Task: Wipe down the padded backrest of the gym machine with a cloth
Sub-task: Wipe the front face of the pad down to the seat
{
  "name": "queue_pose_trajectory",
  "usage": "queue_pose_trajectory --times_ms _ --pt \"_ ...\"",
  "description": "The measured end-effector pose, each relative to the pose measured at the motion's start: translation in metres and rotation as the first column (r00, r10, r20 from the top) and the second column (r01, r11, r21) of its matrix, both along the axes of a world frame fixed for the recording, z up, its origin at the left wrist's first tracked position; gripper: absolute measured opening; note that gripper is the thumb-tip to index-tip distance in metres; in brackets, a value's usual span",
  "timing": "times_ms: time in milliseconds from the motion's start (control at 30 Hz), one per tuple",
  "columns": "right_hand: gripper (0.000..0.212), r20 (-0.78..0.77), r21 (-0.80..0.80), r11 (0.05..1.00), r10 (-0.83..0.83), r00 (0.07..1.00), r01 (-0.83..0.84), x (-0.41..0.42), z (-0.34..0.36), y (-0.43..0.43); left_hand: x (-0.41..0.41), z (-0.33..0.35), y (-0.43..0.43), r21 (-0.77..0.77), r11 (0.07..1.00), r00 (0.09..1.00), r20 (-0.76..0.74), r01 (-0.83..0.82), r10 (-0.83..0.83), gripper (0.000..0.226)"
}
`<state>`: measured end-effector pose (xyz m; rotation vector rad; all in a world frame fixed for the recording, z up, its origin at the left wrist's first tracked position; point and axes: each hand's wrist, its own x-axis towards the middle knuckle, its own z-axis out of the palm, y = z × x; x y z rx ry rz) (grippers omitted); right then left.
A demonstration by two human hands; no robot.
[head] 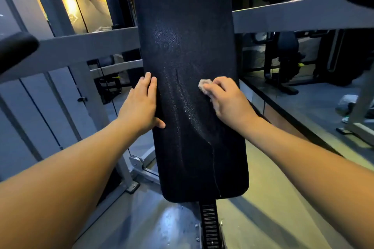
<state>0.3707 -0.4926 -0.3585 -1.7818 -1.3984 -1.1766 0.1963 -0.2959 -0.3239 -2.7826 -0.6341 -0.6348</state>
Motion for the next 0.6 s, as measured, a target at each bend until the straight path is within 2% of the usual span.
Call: queue_pose_trajectory --times_ms 67,133,200,267,300,367,467,533,600 --pt "0.021 0.090 -0.128 0.992 0.034 0.995 -0.023 -0.005 -0.007 -0.009 0.002 0.001 -0.002 0.018 1.000 1.000 -0.018 -0.025 0.026 0.145" --pt "0.032 0.170 -0.169 0.986 0.034 0.985 -0.004 0.007 0.013 -0.007 0.002 0.003 -0.004 0.026 0.999 0.998 -0.036 -0.042 0.042 0.146" --pt "0.031 0.134 -0.053 0.998 -0.030 0.991 0.037 0.025 0.044 0.004 0.004 0.006 -0.007 0.032 0.998 0.997 -0.054 -0.059 0.061 0.147" --pt "0.027 -0.018 0.119 0.987 -0.109 0.994 0.110 0.031 0.067 0.017 0.005 0.007 -0.010 0.041 0.996 0.995 -0.068 -0.076 0.078 0.147" --pt "0.027 -0.078 0.178 0.975 -0.118 0.990 0.130 0.027 0.067 0.023 0.006 0.008 -0.011 0.042 0.996 0.994 -0.071 -0.083 0.086 0.147" --pt "0.033 -0.087 0.213 0.973 -0.069 0.994 0.087 0.010 0.047 0.032 0.007 0.007 -0.012 0.039 0.995 0.993 -0.070 -0.093 0.095 0.147" --pt "0.027 0.064 0.013 0.999 0.046 0.997 -0.047 -0.013 0.004 0.026 0.007 0.007 -0.012 0.028 0.994 0.992 -0.070 -0.102 0.103 0.147" --pt "0.024 0.158 -0.102 0.994 0.060 0.986 -0.044 -0.010 0.009 0.020 0.006 0.007 -0.012 0.020 0.994 0.992 -0.065 -0.105 0.106 0.147" --pt "0.025 0.168 -0.045 0.999 0.012 0.986 -0.004 0.006 0.038 0.023 0.007 0.007 -0.014 0.013 0.994 0.992 -0.065 -0.108 0.108 0.146"
